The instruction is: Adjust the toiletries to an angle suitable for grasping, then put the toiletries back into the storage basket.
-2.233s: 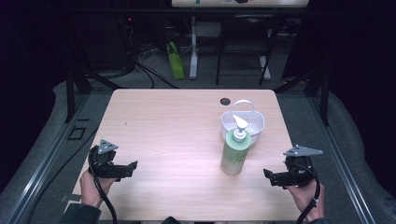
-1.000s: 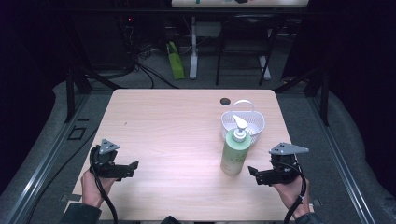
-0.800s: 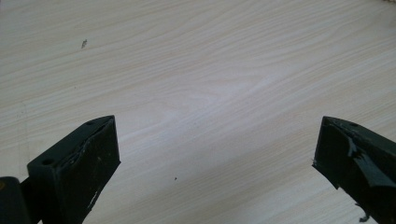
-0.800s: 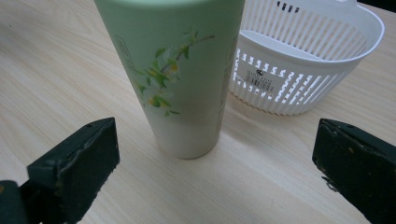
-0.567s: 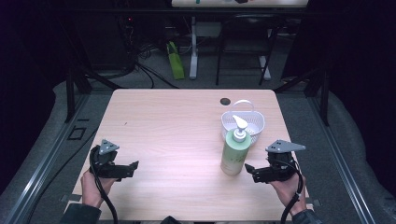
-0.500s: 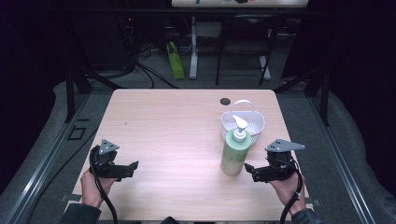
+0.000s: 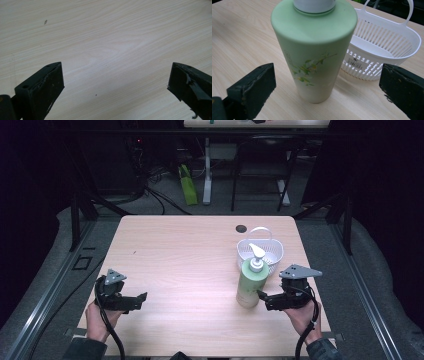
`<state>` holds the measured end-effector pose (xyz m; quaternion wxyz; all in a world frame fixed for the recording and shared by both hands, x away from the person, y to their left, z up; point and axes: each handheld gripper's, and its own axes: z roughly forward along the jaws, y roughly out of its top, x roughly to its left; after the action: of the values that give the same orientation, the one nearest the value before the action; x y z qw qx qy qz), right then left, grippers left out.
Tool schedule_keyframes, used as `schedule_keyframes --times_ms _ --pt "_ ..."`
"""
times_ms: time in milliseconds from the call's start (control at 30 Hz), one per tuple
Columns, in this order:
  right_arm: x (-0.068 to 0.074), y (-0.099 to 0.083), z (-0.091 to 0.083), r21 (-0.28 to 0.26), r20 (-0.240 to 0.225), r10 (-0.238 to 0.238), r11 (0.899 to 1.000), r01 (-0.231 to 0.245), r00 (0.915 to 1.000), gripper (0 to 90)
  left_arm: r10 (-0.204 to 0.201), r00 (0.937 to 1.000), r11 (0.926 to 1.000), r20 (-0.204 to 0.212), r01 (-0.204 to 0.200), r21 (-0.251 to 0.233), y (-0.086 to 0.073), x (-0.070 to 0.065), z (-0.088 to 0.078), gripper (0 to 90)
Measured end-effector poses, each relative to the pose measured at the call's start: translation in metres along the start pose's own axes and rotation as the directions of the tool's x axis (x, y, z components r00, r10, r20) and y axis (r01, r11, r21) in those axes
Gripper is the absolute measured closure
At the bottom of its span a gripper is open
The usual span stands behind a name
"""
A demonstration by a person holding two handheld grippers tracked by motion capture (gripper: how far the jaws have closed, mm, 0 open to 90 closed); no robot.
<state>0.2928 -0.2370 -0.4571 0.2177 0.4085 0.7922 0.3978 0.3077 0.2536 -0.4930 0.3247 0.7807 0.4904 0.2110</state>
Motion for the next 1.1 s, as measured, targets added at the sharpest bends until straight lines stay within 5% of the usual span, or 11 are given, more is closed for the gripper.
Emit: schedule_keyframes --times_ms 333,567,1100 --pt "0.001 0.006 -0.003 -0.047 -0.008 -0.008 0.999 0.007 0.9999 0.0 0.003 1.0000 0.9998 -0.008 -0.003 -0.017 0.000 -0.003 -0.002 0.0" --pt "0.004 0.017 -0.002 -0.127 -0.016 -0.006 0.992 0.004 0.9999 0.0 0.003 1.0000 0.9998 0.000 -0.003 -0.019 0.000 -0.002 -0.002 0.0" --pt "0.008 0.029 0.006 -0.288 -0.005 0.016 0.957 -0.016 0.9999 0.0 0.005 0.9999 0.9997 0.010 -0.005 -0.024 0.000 -0.003 -0.002 0.0"
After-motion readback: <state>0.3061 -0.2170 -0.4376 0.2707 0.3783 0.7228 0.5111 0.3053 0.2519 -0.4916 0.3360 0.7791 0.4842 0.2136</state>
